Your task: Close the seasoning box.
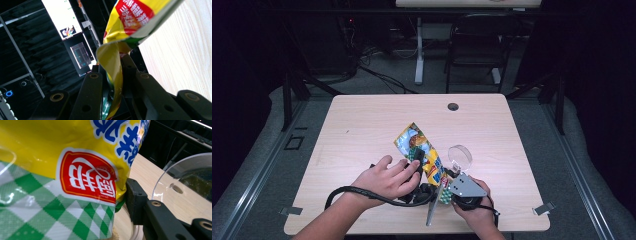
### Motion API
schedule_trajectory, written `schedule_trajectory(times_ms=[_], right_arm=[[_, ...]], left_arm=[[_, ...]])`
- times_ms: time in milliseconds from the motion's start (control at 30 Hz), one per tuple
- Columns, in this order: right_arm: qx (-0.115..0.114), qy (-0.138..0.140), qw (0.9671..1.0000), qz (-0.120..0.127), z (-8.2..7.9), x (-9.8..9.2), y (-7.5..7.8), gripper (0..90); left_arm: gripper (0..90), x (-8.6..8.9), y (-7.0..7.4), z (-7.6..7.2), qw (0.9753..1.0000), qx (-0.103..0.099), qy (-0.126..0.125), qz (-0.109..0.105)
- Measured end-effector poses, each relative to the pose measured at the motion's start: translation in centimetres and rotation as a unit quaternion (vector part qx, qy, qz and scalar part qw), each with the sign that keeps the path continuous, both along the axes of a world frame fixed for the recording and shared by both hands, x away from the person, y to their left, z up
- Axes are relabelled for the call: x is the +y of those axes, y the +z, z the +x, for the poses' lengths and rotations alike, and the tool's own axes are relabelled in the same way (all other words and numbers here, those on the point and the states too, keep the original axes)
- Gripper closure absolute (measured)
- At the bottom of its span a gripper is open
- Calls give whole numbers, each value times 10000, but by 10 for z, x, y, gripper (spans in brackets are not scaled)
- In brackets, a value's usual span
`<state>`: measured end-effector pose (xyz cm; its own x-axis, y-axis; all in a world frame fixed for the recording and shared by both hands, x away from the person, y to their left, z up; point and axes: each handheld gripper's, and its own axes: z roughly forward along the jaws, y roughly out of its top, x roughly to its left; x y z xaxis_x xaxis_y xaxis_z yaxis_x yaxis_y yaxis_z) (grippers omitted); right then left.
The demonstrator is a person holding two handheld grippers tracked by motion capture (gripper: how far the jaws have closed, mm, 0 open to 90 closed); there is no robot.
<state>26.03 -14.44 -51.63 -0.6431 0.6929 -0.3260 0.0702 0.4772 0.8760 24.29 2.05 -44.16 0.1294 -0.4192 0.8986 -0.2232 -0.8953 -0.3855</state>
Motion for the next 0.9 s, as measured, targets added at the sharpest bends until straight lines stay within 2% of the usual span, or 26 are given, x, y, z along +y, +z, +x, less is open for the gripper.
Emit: schedule_trajectory(times_ms=[167, 267, 367, 400, 767, 900], right_arm=[[10, 22, 10000, 17, 0, 1, 0, 715], [21, 45, 10000, 44, 0, 1, 1, 714], [37, 63, 9999, 68, -1, 1, 2, 714], [37, 63, 9999, 68, -1, 1, 2, 714], [94, 73, 9998, 145, 0, -1, 4, 715], [114, 90, 9997, 189, 0, 0, 5, 714]], left_arm=[[824, 1, 1, 0, 10000, -33, 6, 30], [825, 1, 2, 0, 10000, 10, -7, -40], [825, 1, 4, -1, 10000, -3, 12, 39], [825, 1, 4, -1, 10000, 10, -23, -39], [825, 1, 6, -1, 10000, -5, -8, 7], [825, 1, 6, -1, 10000, 17, -29, -45]])
